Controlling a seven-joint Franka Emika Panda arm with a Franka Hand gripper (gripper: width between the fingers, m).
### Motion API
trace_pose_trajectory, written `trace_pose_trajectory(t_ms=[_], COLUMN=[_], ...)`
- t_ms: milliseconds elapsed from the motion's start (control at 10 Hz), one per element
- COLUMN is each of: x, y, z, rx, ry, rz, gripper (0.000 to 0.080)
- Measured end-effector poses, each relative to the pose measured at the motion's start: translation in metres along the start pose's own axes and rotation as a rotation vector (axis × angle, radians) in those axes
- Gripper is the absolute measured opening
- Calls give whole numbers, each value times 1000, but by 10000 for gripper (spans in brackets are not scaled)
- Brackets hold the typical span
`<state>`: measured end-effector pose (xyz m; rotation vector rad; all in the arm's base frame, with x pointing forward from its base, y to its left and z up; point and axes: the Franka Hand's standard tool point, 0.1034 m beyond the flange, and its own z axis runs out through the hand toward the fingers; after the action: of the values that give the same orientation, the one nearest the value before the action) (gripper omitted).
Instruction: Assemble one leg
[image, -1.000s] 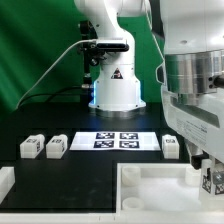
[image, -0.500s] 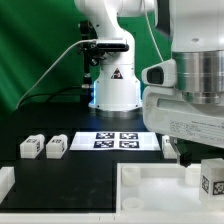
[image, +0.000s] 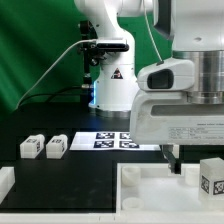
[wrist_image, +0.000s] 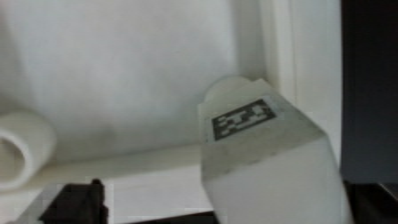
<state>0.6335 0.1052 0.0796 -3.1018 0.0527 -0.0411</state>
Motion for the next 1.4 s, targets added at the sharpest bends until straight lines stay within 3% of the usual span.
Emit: trace_pose_trajectory(t_ms=[200,500,900,1100,1400], x=[1,1,2,2,0], y=[0,0,-1,-4,-11], z=[-1,-1,0,0,1], rx=[-11,-9,-4,30,46], ry=[1,2,-7,-27,-54], rz=[-173,-60,426,815,1298], gripper=[649,296,298,294,294])
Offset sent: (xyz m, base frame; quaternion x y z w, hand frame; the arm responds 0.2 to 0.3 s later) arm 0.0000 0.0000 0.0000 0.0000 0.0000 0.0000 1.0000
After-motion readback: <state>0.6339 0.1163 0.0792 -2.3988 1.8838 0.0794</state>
